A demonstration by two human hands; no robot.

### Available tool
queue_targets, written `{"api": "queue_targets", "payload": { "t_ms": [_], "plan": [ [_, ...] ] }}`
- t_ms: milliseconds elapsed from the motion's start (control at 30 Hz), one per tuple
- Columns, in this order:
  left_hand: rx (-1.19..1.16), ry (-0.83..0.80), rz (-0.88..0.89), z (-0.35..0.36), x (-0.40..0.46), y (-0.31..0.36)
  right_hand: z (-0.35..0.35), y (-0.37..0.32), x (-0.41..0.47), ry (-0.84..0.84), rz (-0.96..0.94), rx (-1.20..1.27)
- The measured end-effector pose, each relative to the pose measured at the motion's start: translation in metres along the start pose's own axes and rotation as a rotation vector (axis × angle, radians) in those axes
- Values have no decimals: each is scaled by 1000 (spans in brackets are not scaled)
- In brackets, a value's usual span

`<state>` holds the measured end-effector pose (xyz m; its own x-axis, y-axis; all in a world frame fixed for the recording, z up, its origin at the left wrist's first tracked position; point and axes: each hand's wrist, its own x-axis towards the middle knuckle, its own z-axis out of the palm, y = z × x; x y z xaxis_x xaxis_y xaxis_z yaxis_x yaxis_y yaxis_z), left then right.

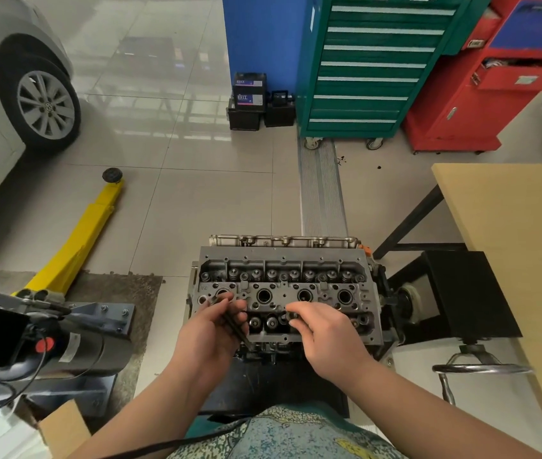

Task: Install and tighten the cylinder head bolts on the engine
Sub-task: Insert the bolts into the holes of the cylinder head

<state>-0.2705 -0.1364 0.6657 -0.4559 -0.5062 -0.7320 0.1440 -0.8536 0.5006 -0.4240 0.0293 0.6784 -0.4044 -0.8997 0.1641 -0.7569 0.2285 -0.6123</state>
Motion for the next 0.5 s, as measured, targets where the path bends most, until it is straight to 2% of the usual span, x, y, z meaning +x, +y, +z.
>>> {"api": "queue_targets", "payload": {
  "t_ms": [400,500],
  "plan": [
    [31,-48,13,13,-3,-2,3,7,1,-13,-89,-81],
    [34,-62,13,15,-2,-5,11,12,1,-18,-101,-202]
  ]
}}
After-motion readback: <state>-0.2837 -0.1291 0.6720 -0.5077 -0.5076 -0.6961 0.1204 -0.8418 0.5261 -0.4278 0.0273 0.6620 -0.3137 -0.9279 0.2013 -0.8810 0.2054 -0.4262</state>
